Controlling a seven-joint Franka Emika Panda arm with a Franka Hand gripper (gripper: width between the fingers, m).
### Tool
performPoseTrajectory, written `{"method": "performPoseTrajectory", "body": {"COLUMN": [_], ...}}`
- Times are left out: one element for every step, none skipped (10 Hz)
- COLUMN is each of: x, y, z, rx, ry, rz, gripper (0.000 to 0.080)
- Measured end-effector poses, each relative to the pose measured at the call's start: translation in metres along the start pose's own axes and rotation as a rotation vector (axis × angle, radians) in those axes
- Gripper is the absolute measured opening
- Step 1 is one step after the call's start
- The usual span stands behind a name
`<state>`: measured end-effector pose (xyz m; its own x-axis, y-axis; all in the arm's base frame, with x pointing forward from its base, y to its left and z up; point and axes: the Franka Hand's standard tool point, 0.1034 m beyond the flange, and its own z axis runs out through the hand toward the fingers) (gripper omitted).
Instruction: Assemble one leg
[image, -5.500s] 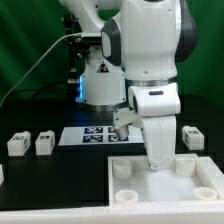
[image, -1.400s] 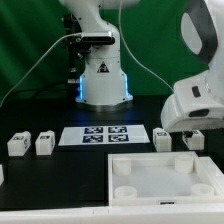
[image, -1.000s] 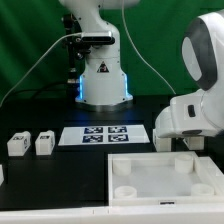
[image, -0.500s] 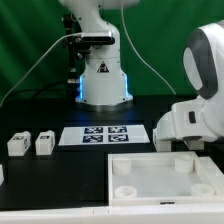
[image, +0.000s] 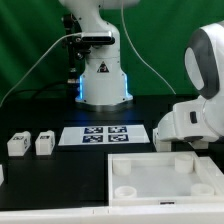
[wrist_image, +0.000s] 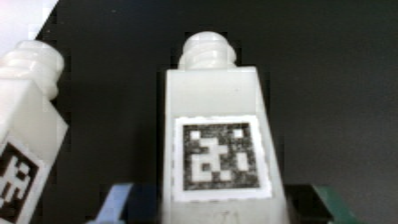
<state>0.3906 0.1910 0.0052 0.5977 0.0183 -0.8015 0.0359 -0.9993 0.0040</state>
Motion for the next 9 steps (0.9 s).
{"method": "performPoseTrajectory", "body": {"x": [0.0000, 0.0000, 0.0000, 0.0000, 0.0000, 0.0000, 0.0000, 0.0000, 0.0004], "y": [0.0000, 0.0000, 0.0000, 0.0000, 0.0000, 0.0000, 0.0000, 0.0000, 0.0002], "z": [0.0000, 0.0000, 0.0000, 0.0000, 0.0000, 0.0000, 0.0000, 0.0000, -0.0006], "rx": [0.000, 0.000, 0.000, 0.000, 0.000, 0.000, 0.000, 0.000, -0.001], "ry": [0.000, 0.000, 0.000, 0.000, 0.000, 0.000, 0.000, 0.000, 0.002], "rz": [0.000, 0.000, 0.000, 0.000, 0.000, 0.000, 0.000, 0.000, -0.002], "gripper": [0.0291, 0.0291, 0.0291, 0.0291, 0.0291, 0.0291, 0.0291, 0.0291, 0.0292]}}
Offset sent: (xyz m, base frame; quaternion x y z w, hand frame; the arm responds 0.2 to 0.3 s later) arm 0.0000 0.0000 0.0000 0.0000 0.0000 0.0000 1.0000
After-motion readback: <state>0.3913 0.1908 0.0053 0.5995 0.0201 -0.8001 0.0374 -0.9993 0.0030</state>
